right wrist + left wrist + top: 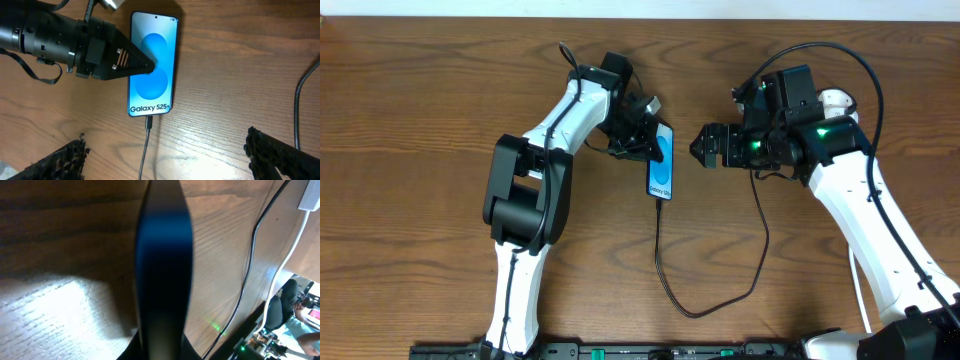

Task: Plug charger to phone and switch on socket
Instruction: 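Lower the phone flat onto the table with the left gripper and release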

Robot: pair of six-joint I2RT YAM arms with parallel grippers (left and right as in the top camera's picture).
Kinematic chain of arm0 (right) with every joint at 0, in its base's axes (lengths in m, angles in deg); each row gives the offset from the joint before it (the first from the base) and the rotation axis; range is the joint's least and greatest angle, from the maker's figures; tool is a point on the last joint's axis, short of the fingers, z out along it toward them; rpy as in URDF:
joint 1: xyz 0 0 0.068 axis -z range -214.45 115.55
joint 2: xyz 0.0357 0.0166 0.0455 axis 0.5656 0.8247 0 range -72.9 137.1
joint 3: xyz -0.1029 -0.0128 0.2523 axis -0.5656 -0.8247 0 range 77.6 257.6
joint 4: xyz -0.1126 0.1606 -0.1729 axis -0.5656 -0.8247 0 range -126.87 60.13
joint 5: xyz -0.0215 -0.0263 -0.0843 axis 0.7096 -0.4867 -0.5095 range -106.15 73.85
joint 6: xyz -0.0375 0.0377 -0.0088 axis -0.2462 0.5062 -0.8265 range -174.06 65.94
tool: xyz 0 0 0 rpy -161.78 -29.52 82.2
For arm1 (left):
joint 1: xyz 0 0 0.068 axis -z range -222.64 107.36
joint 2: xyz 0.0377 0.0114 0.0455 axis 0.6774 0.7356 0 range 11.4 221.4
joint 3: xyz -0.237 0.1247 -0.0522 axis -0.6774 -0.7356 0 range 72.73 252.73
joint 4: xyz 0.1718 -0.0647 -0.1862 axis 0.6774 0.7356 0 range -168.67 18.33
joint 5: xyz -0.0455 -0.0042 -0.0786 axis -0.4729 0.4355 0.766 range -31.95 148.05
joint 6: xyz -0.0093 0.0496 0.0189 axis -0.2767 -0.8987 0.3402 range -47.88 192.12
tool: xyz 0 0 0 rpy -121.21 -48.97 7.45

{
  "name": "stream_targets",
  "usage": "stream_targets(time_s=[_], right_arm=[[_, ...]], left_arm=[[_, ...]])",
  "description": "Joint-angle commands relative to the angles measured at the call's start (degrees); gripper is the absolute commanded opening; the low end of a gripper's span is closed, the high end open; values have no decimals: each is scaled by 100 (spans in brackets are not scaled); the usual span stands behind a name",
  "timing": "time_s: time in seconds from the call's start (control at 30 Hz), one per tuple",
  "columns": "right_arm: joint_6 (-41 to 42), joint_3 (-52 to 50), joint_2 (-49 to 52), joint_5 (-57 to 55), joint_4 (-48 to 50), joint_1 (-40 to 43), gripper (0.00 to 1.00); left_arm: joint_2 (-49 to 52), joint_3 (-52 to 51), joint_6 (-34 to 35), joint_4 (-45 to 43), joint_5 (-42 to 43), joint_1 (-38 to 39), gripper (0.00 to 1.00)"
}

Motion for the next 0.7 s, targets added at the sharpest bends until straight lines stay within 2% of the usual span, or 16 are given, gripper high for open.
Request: stream_targets(time_s=[0.0, 0.3, 0.37, 0.67], right_arm=[[-7, 103, -11, 9, -35, 68, 99], [-7, 103, -11, 11, -61, 68, 99], [-7, 103, -11, 9, -72, 68, 99], [-9, 103, -11, -122, -118, 68, 99]], left_arm=[[0, -114, -79, -2, -33, -35, 7], [0, -188, -79, -105, -35, -35, 8], [0, -188, -76, -105, -129, -35, 16], [0, -188, -76, -107, -330, -35, 21]])
